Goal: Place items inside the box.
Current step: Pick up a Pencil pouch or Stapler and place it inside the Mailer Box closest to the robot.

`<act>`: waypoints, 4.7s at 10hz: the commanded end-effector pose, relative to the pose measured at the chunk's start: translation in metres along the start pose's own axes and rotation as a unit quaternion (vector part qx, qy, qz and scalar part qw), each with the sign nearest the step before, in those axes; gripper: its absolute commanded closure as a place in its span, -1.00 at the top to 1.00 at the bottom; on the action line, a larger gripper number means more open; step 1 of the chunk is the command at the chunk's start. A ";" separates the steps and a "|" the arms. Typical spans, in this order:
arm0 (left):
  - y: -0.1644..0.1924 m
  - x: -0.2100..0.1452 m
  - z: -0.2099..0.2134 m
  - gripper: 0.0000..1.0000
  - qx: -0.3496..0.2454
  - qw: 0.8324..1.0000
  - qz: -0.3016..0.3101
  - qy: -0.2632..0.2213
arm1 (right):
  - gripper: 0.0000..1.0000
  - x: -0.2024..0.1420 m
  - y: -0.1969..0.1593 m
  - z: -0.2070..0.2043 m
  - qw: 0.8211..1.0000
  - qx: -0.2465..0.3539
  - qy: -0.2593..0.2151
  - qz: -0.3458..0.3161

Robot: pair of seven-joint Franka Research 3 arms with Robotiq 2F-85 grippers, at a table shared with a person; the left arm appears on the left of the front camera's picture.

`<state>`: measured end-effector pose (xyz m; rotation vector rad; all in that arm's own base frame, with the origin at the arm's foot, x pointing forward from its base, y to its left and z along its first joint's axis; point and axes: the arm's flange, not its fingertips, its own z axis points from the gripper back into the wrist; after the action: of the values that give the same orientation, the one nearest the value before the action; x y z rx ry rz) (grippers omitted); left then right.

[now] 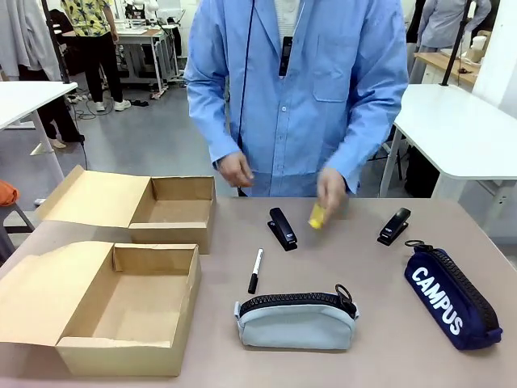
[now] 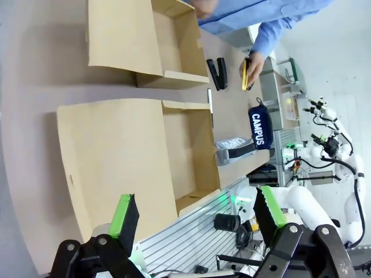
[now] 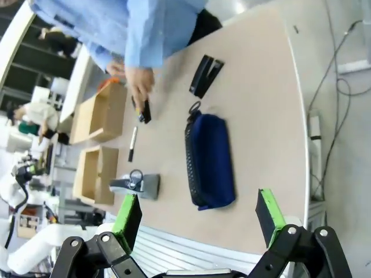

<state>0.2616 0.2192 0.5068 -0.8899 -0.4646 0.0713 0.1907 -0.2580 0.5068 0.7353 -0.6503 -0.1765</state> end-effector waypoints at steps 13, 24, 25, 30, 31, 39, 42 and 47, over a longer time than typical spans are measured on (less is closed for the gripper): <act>-0.002 0.001 0.001 1.00 -0.010 1.000 -0.010 -0.005 | 1.00 -0.059 0.253 -0.166 0.889 0.074 0.273 0.359; -0.002 0.001 0.001 1.00 -0.010 1.000 -0.010 -0.005 | 1.00 -0.185 0.336 -0.433 0.693 -0.014 0.350 0.631; -0.002 0.001 0.001 1.00 -0.010 1.000 -0.010 -0.005 | 1.00 -0.188 0.336 -0.443 0.680 -0.001 0.353 0.643; -0.002 0.001 0.001 1.00 -0.010 1.000 -0.010 -0.005 | 1.00 -0.219 0.312 -0.480 0.642 0.004 0.397 0.656; -0.002 0.001 0.001 1.00 -0.010 1.000 -0.010 -0.005 | 1.00 -0.221 0.310 -0.481 0.641 0.002 0.398 0.657; -0.002 0.001 0.001 1.00 -0.010 1.000 -0.010 -0.005 | -1.00 -0.220 0.312 -0.466 0.628 0.004 0.432 0.647; -0.002 0.001 0.001 1.00 -0.010 1.000 -0.010 -0.005 | -1.00 -0.220 0.311 -0.464 0.629 0.002 0.444 0.638; -0.002 0.001 0.001 1.00 -0.010 1.000 -0.010 -0.005 | -1.00 -0.205 0.307 -0.452 0.654 0.000 0.467 0.595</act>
<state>0.2614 0.2195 0.5090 -0.8903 -0.4666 0.0697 0.2786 0.3032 0.3506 0.1653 -0.0212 1.4009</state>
